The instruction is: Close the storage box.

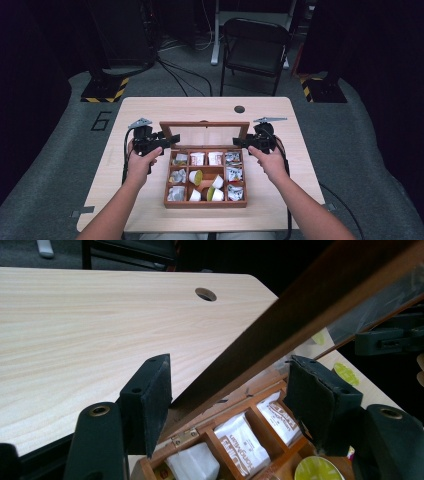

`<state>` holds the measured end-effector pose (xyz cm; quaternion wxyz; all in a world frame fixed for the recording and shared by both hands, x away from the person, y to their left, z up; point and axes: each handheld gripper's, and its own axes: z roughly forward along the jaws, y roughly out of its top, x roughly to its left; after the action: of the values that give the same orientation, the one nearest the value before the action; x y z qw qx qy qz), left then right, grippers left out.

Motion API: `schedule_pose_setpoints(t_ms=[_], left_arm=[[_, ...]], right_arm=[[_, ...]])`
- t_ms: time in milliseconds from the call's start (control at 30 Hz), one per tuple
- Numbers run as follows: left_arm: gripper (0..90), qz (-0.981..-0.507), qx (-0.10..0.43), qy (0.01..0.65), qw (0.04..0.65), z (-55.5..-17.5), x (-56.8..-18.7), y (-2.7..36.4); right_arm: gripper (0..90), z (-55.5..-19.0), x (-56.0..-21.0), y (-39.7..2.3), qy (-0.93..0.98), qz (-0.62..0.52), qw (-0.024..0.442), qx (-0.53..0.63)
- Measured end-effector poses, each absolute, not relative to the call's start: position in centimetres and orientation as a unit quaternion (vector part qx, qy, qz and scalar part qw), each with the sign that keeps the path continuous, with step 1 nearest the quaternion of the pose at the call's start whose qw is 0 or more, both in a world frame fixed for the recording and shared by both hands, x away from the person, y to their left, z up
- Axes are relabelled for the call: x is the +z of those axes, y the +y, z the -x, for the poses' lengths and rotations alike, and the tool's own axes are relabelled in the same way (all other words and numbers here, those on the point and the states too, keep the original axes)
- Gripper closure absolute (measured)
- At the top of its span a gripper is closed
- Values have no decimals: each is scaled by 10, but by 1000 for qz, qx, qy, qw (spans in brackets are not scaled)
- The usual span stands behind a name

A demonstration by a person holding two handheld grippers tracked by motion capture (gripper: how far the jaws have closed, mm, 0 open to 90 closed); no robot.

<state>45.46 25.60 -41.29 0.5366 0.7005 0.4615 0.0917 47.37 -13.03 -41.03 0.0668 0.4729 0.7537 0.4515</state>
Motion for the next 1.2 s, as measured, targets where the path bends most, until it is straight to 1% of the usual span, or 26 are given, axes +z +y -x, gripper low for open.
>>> schedule_pose_setpoints(t_ms=[67, 300, 733, 800, 900, 1100, 1200], left_arm=[[349, -707, 93, 462, 527, -449, -410, 255], [343, -721, 112, 456, 509, -437, -405, 253], [339, -714, 118, 442, 530, -410, -391, 261], [339, -713, 117, 437, 535, -406, -389, 261], [341, -716, 117, 434, 534, -399, -386, 260], [344, -723, 119, 430, 528, -389, -385, 261], [344, -725, 122, 426, 528, -383, -386, 261]], right_arm=[[409, -470, -408, -131, 757, -468, 75, 449], [409, -456, -399, -134, 757, -456, 77, 461], [412, -430, -384, -141, 756, -435, 85, 482], [424, -425, -381, -143, 759, -429, 94, 481], [436, -420, -380, -145, 760, -425, 95, 483], [455, -405, -377, -147, 757, -415, 96, 496], [476, -394, -376, -151, 750, -412, 88, 509]])
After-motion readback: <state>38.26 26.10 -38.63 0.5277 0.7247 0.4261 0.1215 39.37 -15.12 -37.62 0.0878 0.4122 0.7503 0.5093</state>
